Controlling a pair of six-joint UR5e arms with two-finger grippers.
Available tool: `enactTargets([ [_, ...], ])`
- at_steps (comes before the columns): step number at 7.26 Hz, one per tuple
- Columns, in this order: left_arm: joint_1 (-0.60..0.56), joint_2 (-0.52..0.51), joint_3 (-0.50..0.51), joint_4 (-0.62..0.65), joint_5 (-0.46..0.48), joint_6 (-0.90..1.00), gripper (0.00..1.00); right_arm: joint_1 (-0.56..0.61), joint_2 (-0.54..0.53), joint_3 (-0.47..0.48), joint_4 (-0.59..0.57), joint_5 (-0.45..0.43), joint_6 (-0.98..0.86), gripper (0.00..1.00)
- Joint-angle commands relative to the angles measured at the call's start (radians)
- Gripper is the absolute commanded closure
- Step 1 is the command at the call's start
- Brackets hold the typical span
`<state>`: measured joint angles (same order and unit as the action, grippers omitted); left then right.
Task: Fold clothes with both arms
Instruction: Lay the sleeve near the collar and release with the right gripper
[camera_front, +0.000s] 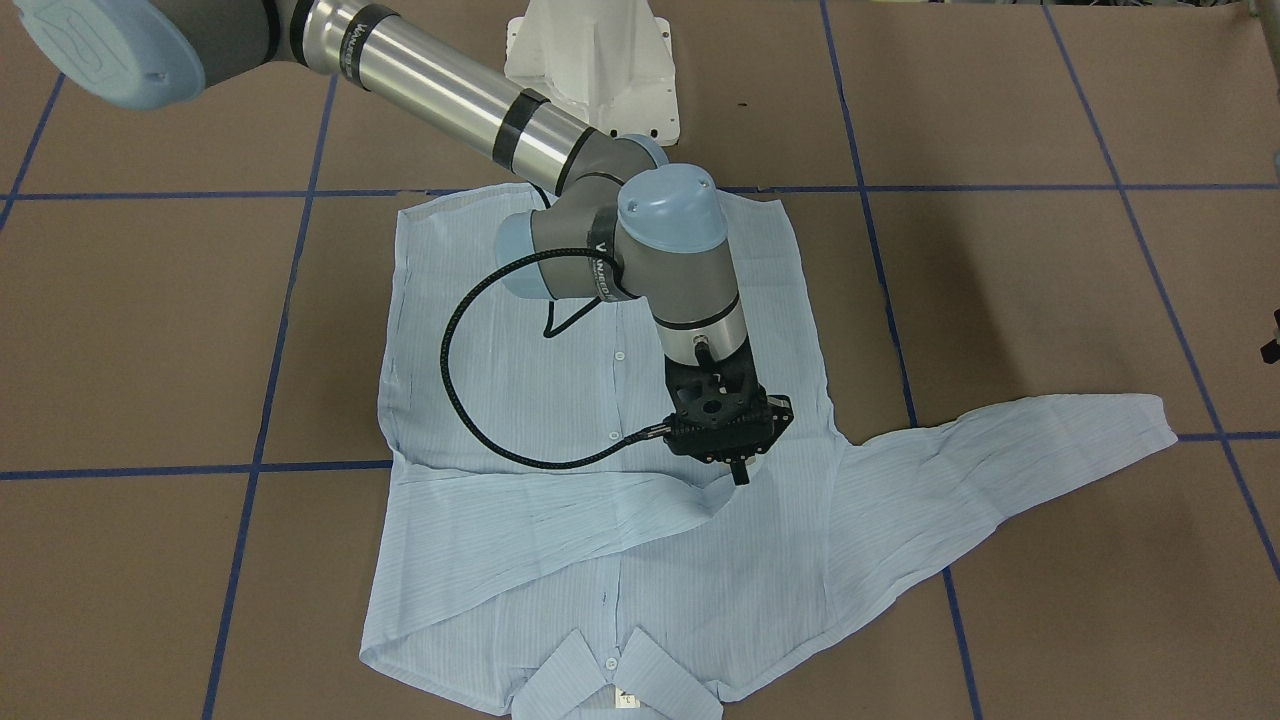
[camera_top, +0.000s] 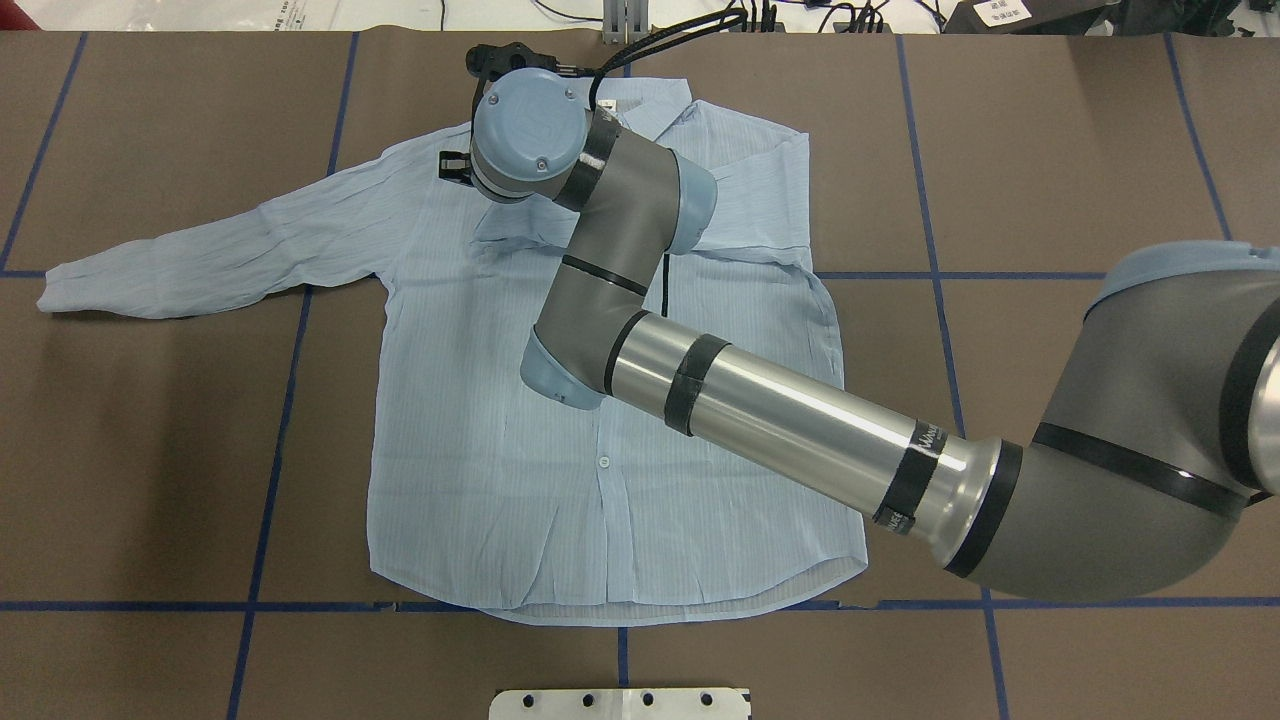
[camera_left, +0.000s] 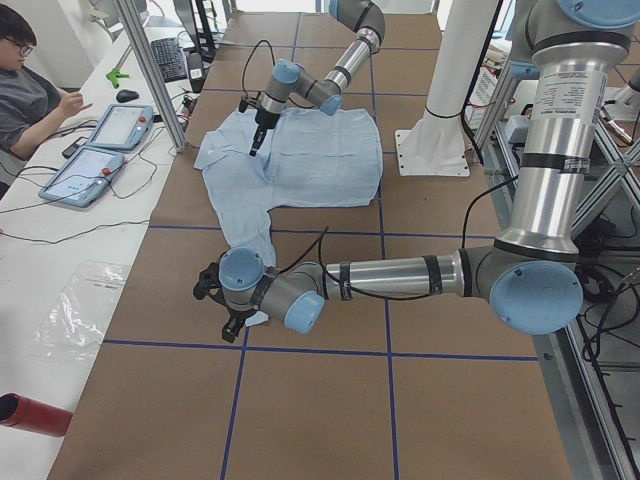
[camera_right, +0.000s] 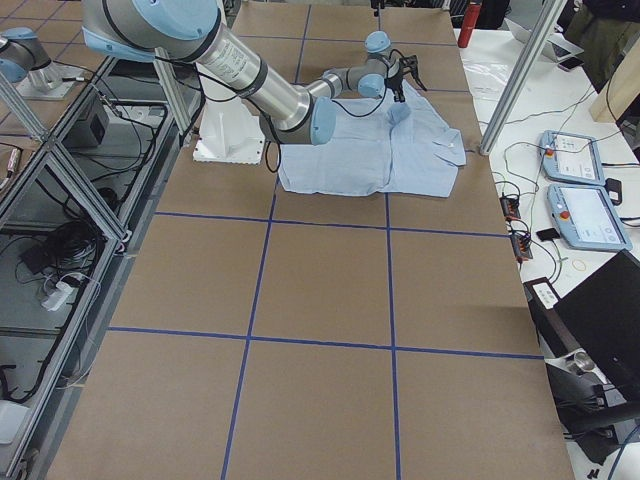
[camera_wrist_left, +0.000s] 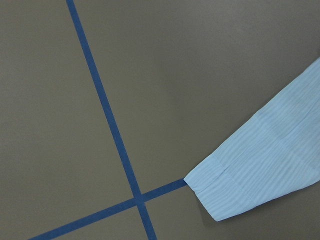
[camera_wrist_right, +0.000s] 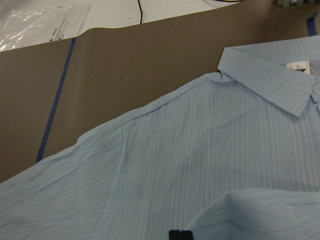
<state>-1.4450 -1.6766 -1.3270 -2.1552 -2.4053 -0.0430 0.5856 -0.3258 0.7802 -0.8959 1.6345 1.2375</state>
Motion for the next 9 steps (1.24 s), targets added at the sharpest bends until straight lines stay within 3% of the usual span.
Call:
enactTargets([
  [1,0.000,0.000,0.000,0.000,0.000,0.000,0.00,-0.010,0.043,-0.100,0.092,-0.002,-0.013,1.00],
  [2,0.000,0.000,0.000,0.000,0.000,0.000,0.00,-0.015,0.077,-0.131,0.095,-0.005,-0.013,0.85],
  [3,0.000,0.000,0.000,0.000,0.000,0.000,0.00,-0.015,0.083,-0.131,0.112,-0.014,-0.013,0.27],
  [4,0.000,0.000,0.000,0.000,0.000,0.000,0.00,-0.015,0.096,-0.131,0.121,-0.042,-0.013,0.01],
  [8,0.000,-0.012,-0.001,0.000,0.027,-0.017,0.00,-0.012,0.094,-0.113,0.109,-0.026,0.005,0.01],
  [9,0.000,-0.014,-0.015,-0.008,0.073,-0.123,0.00,-0.010,0.058,-0.014,-0.017,0.007,0.014,0.01],
])
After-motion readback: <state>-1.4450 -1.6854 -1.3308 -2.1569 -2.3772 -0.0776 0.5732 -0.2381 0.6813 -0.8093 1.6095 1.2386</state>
